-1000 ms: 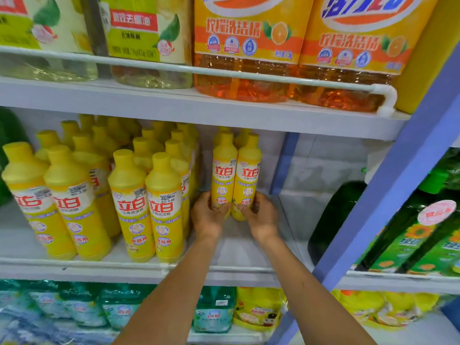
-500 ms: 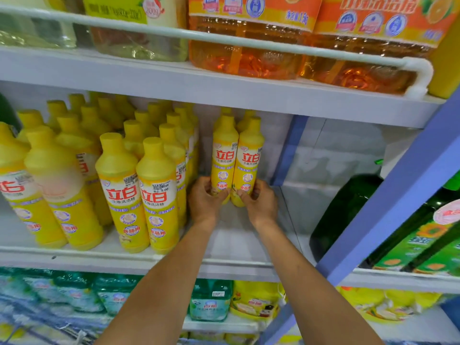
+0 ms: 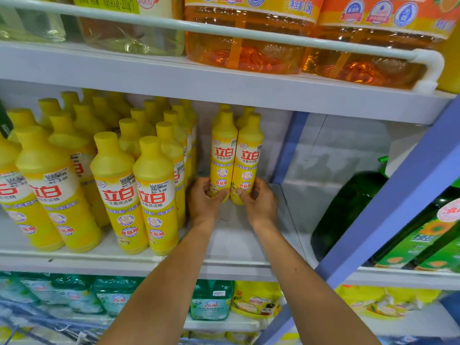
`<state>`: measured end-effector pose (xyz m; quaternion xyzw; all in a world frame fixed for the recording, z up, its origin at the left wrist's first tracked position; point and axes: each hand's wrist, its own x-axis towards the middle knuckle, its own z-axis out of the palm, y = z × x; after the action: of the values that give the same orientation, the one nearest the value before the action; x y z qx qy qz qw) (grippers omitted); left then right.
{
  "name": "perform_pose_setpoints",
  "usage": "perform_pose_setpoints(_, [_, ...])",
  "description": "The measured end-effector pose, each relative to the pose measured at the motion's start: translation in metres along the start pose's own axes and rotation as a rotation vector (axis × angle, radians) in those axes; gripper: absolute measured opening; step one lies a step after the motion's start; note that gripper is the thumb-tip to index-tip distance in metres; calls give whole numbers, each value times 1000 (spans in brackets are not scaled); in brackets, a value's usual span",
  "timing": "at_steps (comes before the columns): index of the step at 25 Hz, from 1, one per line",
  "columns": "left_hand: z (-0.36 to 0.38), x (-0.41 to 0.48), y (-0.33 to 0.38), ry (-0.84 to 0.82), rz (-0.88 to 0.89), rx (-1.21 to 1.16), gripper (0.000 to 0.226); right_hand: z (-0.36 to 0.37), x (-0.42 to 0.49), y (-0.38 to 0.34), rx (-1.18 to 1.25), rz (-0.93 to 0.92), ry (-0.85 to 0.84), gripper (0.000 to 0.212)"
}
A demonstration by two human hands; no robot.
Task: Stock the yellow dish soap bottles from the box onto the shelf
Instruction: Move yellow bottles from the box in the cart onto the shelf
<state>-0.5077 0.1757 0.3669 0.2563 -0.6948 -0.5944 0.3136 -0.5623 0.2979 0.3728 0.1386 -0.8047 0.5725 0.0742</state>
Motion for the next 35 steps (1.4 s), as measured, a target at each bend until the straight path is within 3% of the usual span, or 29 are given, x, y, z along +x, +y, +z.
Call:
perform_pose_setpoints(8, [-2,1,3,-27,-27,-2,49,-4,2,-4,-3,21,-14,38])
perform_pose_setpoints(12, [-4,11,3,-117,-78,46,42,-10,9,-9,-107,62,-91,44])
perform_pose_setpoints(16, [-11,5,13,-204,-61,378,50,-20,0,-20,-300,60,-213,47])
perform_pose_setpoints(20, [-39,-28,30,-503,108,681,83,-44,-22,-37,-542,-46,-410,61])
perform_pose_setpoints(23, [-63,-51,42,-693,225,1073,74,-62,-46,-55,-760,-112,-547,63])
perform_pose_setpoints(30, [-131,-124,73,-774,495,1215,74,-87,-138,-100,-1015,-173,-528,72])
perform_pose_setpoints(35, [-245,-170,70,-755,497,1265,82,-47,-232,-147,-1104,-262,-554,78])
